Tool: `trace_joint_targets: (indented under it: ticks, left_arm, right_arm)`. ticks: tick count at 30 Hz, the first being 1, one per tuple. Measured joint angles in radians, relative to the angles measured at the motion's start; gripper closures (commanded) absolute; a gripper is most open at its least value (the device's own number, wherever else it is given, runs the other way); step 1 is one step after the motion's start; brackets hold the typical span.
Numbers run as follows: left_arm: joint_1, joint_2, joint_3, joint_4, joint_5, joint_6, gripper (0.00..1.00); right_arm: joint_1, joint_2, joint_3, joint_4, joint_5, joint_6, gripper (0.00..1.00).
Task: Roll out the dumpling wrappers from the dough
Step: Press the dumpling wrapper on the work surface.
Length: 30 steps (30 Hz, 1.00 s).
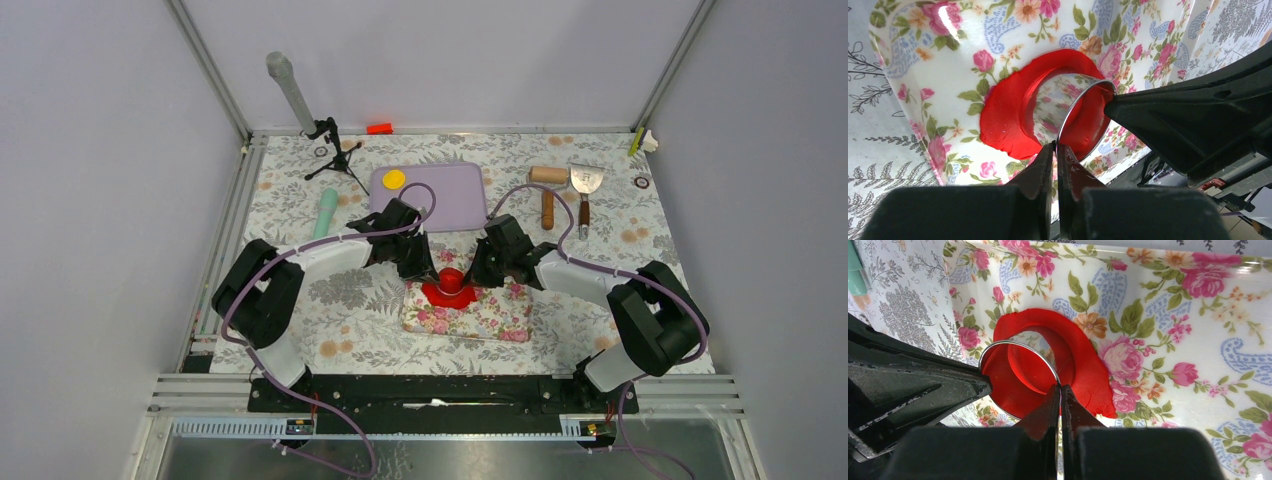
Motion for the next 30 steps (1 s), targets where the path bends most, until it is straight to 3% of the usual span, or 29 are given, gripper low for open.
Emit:
trace_joint_targets:
  ticks: [30]
  left_arm:
    - [-0.001,0.011,-0.023,0.025,-0.045,-0.001,1.0]
  right_arm:
    - [0.005,0.006,0.008,-0.006,0.0,0.0,1.0]
